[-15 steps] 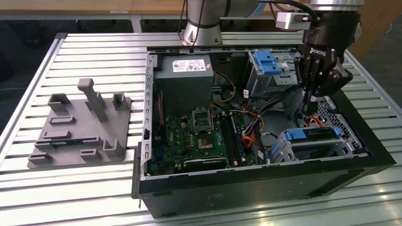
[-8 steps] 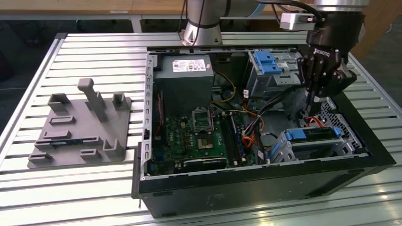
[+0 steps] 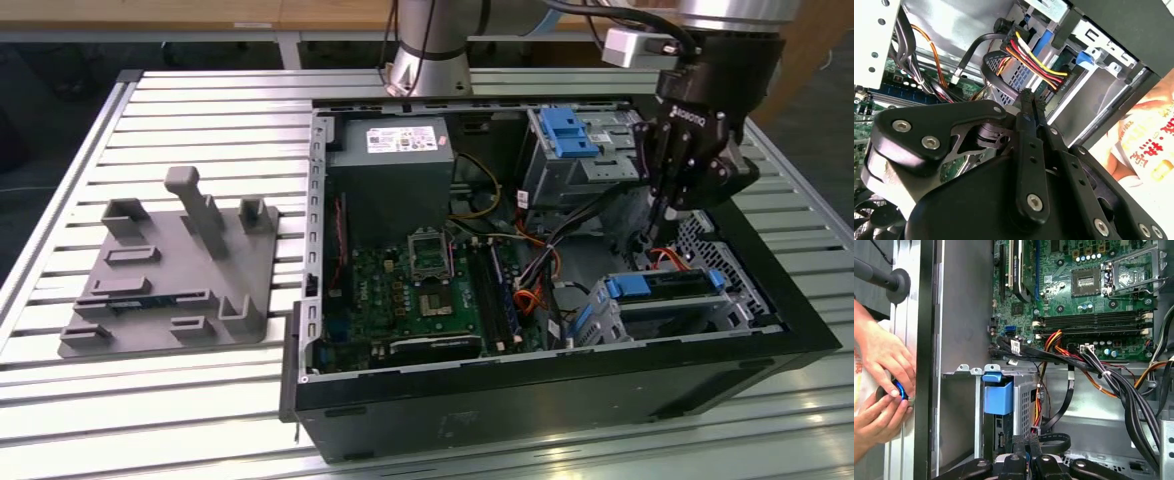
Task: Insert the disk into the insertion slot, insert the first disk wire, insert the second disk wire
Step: 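Insert the second disk wire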
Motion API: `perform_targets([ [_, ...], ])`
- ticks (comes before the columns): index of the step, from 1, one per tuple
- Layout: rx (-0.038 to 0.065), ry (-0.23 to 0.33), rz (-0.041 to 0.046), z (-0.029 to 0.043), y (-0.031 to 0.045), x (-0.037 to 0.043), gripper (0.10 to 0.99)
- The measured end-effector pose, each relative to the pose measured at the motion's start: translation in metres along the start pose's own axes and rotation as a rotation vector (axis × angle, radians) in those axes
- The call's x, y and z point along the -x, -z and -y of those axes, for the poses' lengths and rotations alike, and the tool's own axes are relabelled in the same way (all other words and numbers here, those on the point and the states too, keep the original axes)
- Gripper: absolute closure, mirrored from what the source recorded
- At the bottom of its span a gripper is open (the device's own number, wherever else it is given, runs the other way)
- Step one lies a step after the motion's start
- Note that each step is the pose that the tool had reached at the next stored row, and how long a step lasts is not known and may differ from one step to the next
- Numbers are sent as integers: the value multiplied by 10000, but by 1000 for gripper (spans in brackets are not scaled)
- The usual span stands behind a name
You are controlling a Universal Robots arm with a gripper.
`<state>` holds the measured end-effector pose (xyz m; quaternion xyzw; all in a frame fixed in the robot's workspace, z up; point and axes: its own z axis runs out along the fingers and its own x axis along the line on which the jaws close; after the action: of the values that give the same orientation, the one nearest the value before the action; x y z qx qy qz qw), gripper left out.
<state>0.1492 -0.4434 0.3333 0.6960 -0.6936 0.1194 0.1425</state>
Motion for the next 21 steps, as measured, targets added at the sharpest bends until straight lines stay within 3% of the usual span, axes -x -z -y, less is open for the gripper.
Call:
perform_targets([
  [2, 4, 3, 99, 3, -11, -31, 937],
  [7, 0, 16, 490, 3, -39, -101, 937],
  [12, -2, 24, 746, 3, -65, -176, 937],
  [15, -3, 27, 833, 3, -69, -233, 937],
  [18, -5, 32, 979, 2, -52, -289, 937],
  [19, -6, 35, 1062, 2, -51, -305, 937],
  [21, -9, 44, 1340, 2, -58, -326, 937],
])
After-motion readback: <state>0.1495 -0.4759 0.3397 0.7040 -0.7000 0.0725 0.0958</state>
